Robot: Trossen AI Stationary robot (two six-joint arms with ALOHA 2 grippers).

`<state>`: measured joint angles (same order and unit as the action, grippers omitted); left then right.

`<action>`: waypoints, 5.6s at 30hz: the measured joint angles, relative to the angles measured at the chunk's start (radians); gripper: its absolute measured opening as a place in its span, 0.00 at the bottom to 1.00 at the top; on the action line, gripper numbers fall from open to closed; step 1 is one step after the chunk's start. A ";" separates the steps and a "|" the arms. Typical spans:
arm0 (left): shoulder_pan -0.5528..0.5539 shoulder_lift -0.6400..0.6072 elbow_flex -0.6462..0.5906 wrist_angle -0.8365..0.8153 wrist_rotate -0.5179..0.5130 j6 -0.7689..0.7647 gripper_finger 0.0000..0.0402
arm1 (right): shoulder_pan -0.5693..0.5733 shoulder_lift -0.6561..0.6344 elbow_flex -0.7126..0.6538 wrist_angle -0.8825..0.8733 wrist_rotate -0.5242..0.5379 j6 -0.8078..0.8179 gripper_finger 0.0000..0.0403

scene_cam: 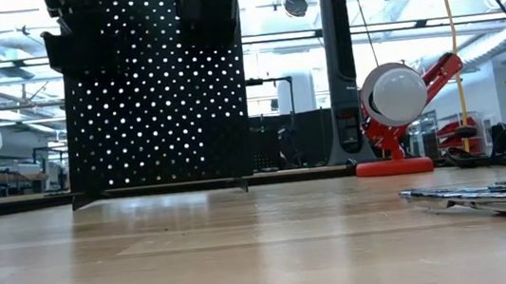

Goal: Hang tools onto peg board
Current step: Remove the black allen wrench set from the top black basket on the pegboard to the table

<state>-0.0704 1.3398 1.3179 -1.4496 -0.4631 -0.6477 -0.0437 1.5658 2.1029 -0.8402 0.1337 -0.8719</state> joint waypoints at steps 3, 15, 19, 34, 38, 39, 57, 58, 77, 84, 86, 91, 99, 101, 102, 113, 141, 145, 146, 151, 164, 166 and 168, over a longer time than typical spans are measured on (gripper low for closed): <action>0.000 0.000 0.012 -0.006 -0.006 0.009 0.03 | 0.000 0.000 0.000 0.000 0.000 0.000 0.33; 0.000 -0.061 0.062 -0.002 -0.011 0.034 0.03 | -0.001 0.000 0.000 -0.001 0.000 0.000 0.33; 0.000 -0.089 0.094 0.004 -0.025 0.054 0.03 | -0.001 0.000 0.000 -0.001 0.000 0.000 0.33; -0.029 -0.228 0.266 0.185 -0.015 0.259 0.03 | -0.061 0.186 0.001 -0.067 -0.064 0.159 0.34; -0.044 -0.267 0.271 0.230 -0.013 0.296 0.03 | -0.090 0.242 0.001 0.013 -0.073 0.152 0.34; -0.044 -0.274 0.271 0.233 -0.011 0.295 0.03 | -0.098 0.252 0.001 0.028 -0.086 0.147 0.34; -0.049 -0.323 0.270 0.319 0.078 0.391 0.03 | -0.138 0.325 0.000 0.049 -0.166 0.151 0.34; -0.049 -0.331 0.270 0.332 0.082 0.401 0.03 | -0.138 0.335 0.000 0.050 -0.166 0.150 0.34; -0.049 -0.423 0.270 0.473 0.081 0.454 0.03 | -0.160 0.382 0.001 0.120 -0.186 0.169 0.34; -0.049 -0.417 0.270 0.471 0.081 0.452 0.03 | -0.160 0.402 0.003 0.150 -0.184 0.171 0.34; -0.049 -0.418 0.270 0.471 0.081 0.452 0.03 | -0.160 0.404 0.003 0.154 -0.184 0.172 0.34; -0.049 -0.418 0.270 0.467 0.081 0.452 0.03 | -0.155 0.405 0.003 0.156 -0.183 0.184 0.34; -0.049 -0.418 0.270 0.464 0.081 0.453 0.03 | -0.122 0.405 0.003 0.121 -0.085 0.254 0.34; -0.049 -0.418 0.270 0.464 0.081 0.453 0.03 | -0.108 0.405 0.002 0.123 -0.053 0.269 0.34; -0.049 -0.418 0.270 0.464 0.081 0.453 0.03 | -0.102 0.405 0.002 0.123 -0.040 0.276 0.35; -0.049 -0.418 0.270 0.463 0.081 0.479 0.03 | -0.044 0.413 -0.002 0.166 0.155 0.352 0.41; -0.049 -0.464 0.270 0.474 -0.133 0.558 0.03 | 0.154 0.276 0.000 0.057 0.523 0.654 0.44; -0.049 -0.495 0.271 0.535 -0.021 0.601 0.03 | 0.160 0.269 0.000 0.036 0.525 0.654 0.44; -0.049 -0.506 0.271 0.552 0.013 0.602 0.03 | 0.161 0.266 0.000 0.029 0.525 0.654 0.44; -0.050 -0.556 0.272 0.437 0.008 0.570 0.03 | 0.172 0.261 0.000 0.032 0.523 0.685 0.44; -0.049 -0.569 0.265 0.262 -0.119 0.427 0.03 | 0.121 0.350 0.000 0.097 0.422 0.724 0.44; -0.049 -0.569 0.265 0.270 -0.124 0.433 0.03 | 0.104 0.367 0.000 0.138 0.414 0.683 0.44; -0.049 -0.569 0.265 0.283 -0.139 0.445 0.03 | 0.087 0.368 0.000 0.156 0.408 0.654 0.44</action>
<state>-0.1192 0.7708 1.5829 -1.1668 -0.6025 -0.2024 0.0430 1.9336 2.1025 -0.6841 0.5414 -0.2179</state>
